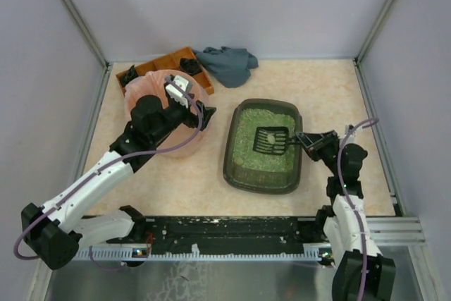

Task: Clean the litter box

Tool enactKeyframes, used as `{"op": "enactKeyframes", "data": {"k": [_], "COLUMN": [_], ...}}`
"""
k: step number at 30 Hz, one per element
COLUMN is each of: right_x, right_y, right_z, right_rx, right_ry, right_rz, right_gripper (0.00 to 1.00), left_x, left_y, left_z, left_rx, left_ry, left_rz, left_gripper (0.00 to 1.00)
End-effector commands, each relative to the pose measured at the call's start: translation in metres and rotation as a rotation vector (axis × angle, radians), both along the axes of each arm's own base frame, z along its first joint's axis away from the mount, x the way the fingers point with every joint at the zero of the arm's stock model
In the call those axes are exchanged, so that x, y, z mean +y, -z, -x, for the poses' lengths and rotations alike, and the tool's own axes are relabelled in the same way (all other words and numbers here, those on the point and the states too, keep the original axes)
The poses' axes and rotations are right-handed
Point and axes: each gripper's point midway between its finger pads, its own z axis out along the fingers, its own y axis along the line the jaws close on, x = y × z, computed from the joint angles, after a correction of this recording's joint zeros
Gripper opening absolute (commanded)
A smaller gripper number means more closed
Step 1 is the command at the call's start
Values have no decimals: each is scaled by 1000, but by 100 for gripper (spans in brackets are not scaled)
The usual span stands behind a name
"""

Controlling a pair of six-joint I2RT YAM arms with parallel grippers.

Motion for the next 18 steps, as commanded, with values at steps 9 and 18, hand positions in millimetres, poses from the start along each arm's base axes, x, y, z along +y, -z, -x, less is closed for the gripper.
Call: {"op": "enactKeyframes", "data": {"k": [9, 18], "right_x": [-1, -4], "right_y": [-38, -83], "right_z": [-6, -13], "right_rx": [-105, -113], "right_ry": [9, 61], "right_rz": [70, 15], "right_gripper": [0, 0], "left_x": [12, 49], "left_y": [-27, -50], "left_z": [1, 18], "left_rx": [-72, -50], "left_ry": [-31, -152], "left_rz": [50, 65], "left_gripper": [89, 89]}}
